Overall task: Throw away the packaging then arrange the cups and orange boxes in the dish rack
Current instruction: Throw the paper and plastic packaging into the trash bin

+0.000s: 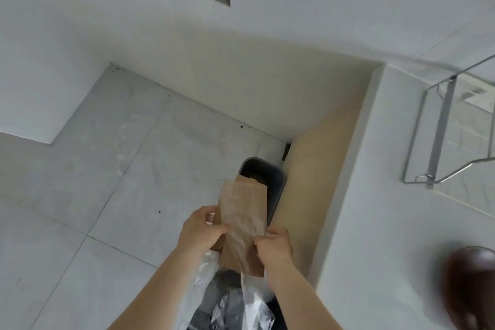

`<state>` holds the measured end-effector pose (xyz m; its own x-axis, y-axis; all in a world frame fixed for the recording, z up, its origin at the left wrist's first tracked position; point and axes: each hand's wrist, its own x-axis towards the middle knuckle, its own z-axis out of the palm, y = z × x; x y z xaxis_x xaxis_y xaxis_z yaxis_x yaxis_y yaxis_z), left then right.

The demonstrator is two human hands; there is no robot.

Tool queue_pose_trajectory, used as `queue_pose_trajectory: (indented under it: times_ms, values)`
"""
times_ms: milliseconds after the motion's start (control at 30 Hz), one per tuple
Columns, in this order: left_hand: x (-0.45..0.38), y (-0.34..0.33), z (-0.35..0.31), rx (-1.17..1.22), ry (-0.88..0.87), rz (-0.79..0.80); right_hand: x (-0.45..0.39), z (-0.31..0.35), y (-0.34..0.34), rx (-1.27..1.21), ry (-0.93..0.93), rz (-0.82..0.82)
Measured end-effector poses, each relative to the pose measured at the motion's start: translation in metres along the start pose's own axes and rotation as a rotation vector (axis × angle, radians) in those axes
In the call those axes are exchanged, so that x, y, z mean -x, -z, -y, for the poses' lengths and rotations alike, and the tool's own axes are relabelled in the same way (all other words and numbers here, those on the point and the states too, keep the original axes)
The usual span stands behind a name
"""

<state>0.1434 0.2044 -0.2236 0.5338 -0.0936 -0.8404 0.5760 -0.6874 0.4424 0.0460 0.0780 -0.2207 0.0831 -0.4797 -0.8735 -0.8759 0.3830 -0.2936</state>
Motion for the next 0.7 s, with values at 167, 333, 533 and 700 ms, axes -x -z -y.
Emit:
queue_pose_trajectory:
  times_ms: [167, 333, 533, 700]
  values:
    - [-0.044, -0.023, 0.013, -0.053, 0.032, -0.011, -0.046, 0.005, -0.011, 0.114, -0.065, -0.101]
    - [-0.093, -0.042, 0.023, -0.252, 0.004, -0.003, -0.091, 0.011, -0.028, 0.301, -0.107, -0.151]
    - [-0.145, -0.065, 0.028, -0.378, -0.044, 0.037, -0.135, 0.016, -0.046, 0.406, -0.117, -0.175]
    - [-0.170, -0.086, 0.036, -0.413, -0.057, 0.060, -0.160, 0.014, -0.053, 0.467, -0.078, -0.199]
